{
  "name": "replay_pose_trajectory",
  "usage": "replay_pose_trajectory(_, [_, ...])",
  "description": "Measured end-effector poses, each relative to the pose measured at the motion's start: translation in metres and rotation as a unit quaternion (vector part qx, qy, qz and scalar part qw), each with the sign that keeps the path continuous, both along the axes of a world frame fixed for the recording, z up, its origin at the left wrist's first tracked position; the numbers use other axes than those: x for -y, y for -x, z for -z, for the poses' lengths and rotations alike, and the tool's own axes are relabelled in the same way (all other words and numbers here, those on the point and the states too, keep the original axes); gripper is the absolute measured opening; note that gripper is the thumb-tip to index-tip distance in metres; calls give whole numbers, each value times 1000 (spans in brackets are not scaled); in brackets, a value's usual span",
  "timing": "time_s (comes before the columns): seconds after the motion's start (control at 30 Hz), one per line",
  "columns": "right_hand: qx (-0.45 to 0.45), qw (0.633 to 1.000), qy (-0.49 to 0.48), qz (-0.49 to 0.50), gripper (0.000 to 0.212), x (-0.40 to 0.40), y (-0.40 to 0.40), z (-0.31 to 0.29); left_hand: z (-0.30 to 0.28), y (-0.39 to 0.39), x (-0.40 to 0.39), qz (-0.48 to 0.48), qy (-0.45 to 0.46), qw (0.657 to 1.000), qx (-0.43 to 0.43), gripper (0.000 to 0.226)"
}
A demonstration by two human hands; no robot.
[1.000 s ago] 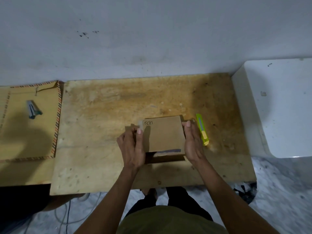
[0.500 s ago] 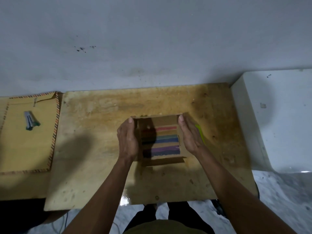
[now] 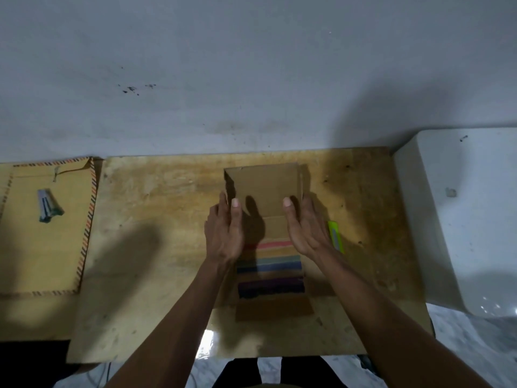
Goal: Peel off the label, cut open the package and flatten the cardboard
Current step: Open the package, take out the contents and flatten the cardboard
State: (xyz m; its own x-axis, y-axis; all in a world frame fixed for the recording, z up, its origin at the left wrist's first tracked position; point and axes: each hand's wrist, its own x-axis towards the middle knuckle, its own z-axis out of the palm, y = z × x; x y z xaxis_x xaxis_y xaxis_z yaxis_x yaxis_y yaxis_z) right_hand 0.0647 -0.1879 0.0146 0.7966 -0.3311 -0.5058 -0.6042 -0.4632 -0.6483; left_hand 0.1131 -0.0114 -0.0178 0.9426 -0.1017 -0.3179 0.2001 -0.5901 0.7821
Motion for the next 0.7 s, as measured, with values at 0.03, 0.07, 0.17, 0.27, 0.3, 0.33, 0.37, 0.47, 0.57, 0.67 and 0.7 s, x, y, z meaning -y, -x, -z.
replay_pose_trajectory(0.03, [-3,1000,7,2,72,0,-4,4,5,-3,2,-3,0,1000,-5,93])
replay_pose_trajectory(0.07, [0,1000,14,1,73,-1,-6,8,5,-3,5,-6,-2,1000,-3,90])
replay_pose_trajectory(0.17, [61,994,85,-35,82,-4,-7,14,-1,1,13,13,-77,995,69,80])
replay_pose_trajectory(0.27, [76,965,213,-134,83,-3,1,29,3,10,12,105,-231,957,139,74])
replay_pose_trajectory(0.3, [47,955,241,-169,81,-3,5,37,8,14,9,144,-271,942,133,73])
replay_pose_trajectory(0.33, [19,945,262,-197,80,-2,10,44,15,19,6,177,-302,929,121,72])
replay_pose_trajectory(0.37, [-2,937,277,-214,79,-2,16,50,21,25,3,198,-326,918,105,72])
replay_pose_trajectory(0.47, [-38,927,296,-227,80,-1,29,65,37,37,-7,221,-376,899,49,78])
replay_pose_trajectory(0.57, [-52,927,293,-228,81,1,33,71,42,34,-18,225,-381,896,22,81])
replay_pose_trajectory(0.67, [-64,921,296,-244,81,2,34,73,45,34,-21,238,-378,894,21,82])
replay_pose_trajectory(0.7, [-67,920,297,-247,81,1,34,73,44,36,-21,229,-370,900,28,83])
